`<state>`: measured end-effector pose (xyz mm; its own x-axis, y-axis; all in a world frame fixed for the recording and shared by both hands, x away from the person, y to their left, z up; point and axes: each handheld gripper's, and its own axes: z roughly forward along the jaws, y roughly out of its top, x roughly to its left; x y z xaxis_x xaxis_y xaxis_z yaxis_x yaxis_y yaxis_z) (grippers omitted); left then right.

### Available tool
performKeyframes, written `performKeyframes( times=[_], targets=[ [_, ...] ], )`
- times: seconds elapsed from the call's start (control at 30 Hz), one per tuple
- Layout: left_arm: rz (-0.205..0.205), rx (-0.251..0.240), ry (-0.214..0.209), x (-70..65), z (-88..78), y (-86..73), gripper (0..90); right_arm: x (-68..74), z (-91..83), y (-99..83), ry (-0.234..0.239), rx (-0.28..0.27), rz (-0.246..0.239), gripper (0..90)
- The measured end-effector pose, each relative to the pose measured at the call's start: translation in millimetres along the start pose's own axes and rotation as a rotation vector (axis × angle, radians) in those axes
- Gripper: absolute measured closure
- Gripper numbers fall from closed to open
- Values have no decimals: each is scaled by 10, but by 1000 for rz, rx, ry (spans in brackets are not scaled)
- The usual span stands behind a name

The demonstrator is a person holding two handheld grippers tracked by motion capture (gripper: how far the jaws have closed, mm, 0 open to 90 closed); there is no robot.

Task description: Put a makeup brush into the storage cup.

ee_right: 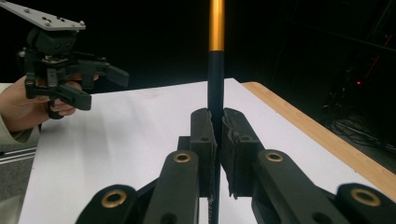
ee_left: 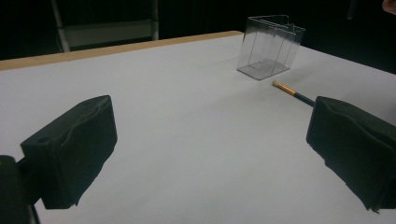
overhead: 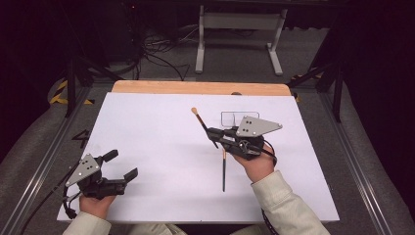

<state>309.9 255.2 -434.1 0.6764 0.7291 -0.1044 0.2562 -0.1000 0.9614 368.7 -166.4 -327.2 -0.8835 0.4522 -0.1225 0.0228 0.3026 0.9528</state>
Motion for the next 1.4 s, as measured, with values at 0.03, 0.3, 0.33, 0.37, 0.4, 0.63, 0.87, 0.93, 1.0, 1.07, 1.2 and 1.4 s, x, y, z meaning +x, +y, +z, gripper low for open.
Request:
performKeyframes(
  times=[0.03, 0.3, 0.33, 0.37, 0.4, 0.63, 0.87, 0.93, 1.0, 1.07, 1.2, 1.4],
  targets=[
    [0, 0, 0, 0, -1, 0, 25, -5, -6, -7, -3, -8, 2, 834],
    [-1, -1, -1, 2, -1, 0, 25, -54, -98, -47, -38, -84, 3, 834],
    [-1, -1, -1, 2, -1, 0, 25, -60, -112, -53, -43, -96, 0, 834],
    [-1, -1, -1, 1, -1, 0, 25, -64, -119, -60, -46, -105, -2, 834],
    [-1, -1, -1, 1, -1, 0, 25, -64, -119, -60, -46, -105, -2, 834],
    [-4, 1, -1, 2, 3, -2, 25, -143, -179, -114, -77, -140, -4, 834],
    [-5, 2, -1, 1, 6, -2, 25, -258, -236, -138, -114, -145, 9, 834],
    [-5, 2, -2, 1, 6, -2, 25, -304, -248, -148, -126, -149, 14, 834],
    [-5, 2, -1, 1, 6, -2, 25, -342, -256, -156, -138, -149, 13, 834],
    [-5, 2, -1, 1, 6, -2, 25, -386, -264, -170, -151, -151, 18, 834],
    [-5, 3, -1, 2, 8, -3, 25, -465, -270, -192, -168, -149, 20, 834],
    [-5, 4, -1, 1, 8, -3, 25, -581, -272, -218, -199, -149, 30, 834]
  ],
)
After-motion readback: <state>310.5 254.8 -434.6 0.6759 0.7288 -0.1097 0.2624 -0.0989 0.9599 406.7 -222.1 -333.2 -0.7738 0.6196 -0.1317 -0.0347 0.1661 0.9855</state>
